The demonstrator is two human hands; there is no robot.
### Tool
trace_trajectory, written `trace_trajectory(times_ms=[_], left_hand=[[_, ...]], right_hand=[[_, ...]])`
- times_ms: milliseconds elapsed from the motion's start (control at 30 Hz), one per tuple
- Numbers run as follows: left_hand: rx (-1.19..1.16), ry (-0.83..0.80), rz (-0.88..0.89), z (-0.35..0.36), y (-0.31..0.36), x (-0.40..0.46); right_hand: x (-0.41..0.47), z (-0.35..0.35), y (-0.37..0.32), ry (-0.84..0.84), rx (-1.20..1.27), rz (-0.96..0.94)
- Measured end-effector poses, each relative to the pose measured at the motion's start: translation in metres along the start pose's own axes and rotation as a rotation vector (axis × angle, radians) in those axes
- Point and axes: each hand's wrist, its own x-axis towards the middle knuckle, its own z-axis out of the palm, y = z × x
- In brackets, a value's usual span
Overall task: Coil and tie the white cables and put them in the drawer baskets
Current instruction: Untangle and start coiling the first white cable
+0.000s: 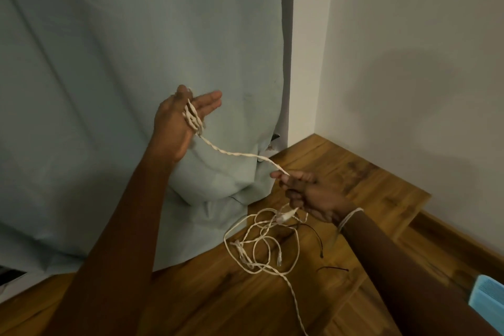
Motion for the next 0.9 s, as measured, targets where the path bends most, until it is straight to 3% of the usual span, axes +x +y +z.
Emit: trace_trajectory(times_ms=[67,167,233,300,367,400,467,600,900], left_hand=[[0.321,-0.030,-0.065,0.002,-0.016,-0.003],[0.927,-0.248,-0.156,0.014,-0.038,-0.016],[1.038,-0.417,-0.258,0.030,-0.047,-0.028],[0.750,-0.448,-0.459,0.044,-0.056,-0.036],[0.167,-0.590,-0.615,0.050,-0.059,-0.042],[-0.098,-0.695,-0.661,0.052,-0.057,-0.043],[-0.400,-0.765,-0.647,0.056,-0.052,-0.041],[-0.558,-0.630,-0.459,0.071,-0.045,-0.036],[-0.348,-0.268,-0.192,0.089,-0.055,-0.030]], right_hand=[[-0.004,-0.003,-0.018,0.046,-0.200,-0.128],[-0.015,0.004,-0.061,0.143,-0.540,-0.383],[-0.019,0.012,-0.089,0.170,-0.730,-0.546],[-0.021,0.016,-0.110,0.204,-0.815,-0.662],[-0.018,0.015,-0.121,0.258,-0.810,-0.722],[-0.017,0.014,-0.123,0.290,-0.790,-0.734],[-0.014,0.012,-0.116,0.330,-0.713,-0.728],[-0.007,0.014,-0.081,0.284,-0.473,-0.540],[-0.013,0.067,-0.055,0.144,0.156,-0.098]])
